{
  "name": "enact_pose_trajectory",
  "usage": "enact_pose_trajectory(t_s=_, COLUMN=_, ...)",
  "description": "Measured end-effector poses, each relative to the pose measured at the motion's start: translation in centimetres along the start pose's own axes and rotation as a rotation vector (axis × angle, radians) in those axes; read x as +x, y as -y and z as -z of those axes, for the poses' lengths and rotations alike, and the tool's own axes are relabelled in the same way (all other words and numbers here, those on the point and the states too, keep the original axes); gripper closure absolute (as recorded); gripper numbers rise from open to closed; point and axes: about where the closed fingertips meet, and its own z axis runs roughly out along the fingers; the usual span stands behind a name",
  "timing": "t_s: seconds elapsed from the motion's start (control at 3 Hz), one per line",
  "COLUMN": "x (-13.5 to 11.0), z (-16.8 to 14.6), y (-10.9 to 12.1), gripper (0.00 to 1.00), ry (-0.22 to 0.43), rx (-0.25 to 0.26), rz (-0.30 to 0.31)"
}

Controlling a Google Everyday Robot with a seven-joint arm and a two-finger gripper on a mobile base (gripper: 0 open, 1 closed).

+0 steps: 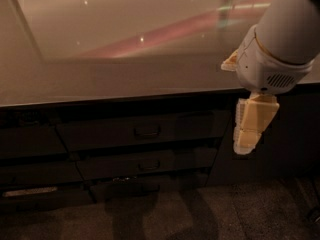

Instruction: Open top drawer

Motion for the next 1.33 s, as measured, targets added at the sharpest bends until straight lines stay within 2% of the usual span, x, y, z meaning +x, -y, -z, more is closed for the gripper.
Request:
enact_pose_trajectory(t_s=0.33, x=0.0, z=0.0, y=0.0, gripper=0.0, ry=0.0, rx=0.0, rz=0.0)
enact_pose_trajectory(t_s=1.0, x=-0.4, z=0.1, y=0.0, gripper=0.0, ry=0.056, rx=-0.021, rz=0.026)
enact_pose_trajectory(t_s=1.33, x=-1.6, z=-0.2, y=-0.2, gripper=0.0, ry=0.172, rx=-0.078, rz=0.102)
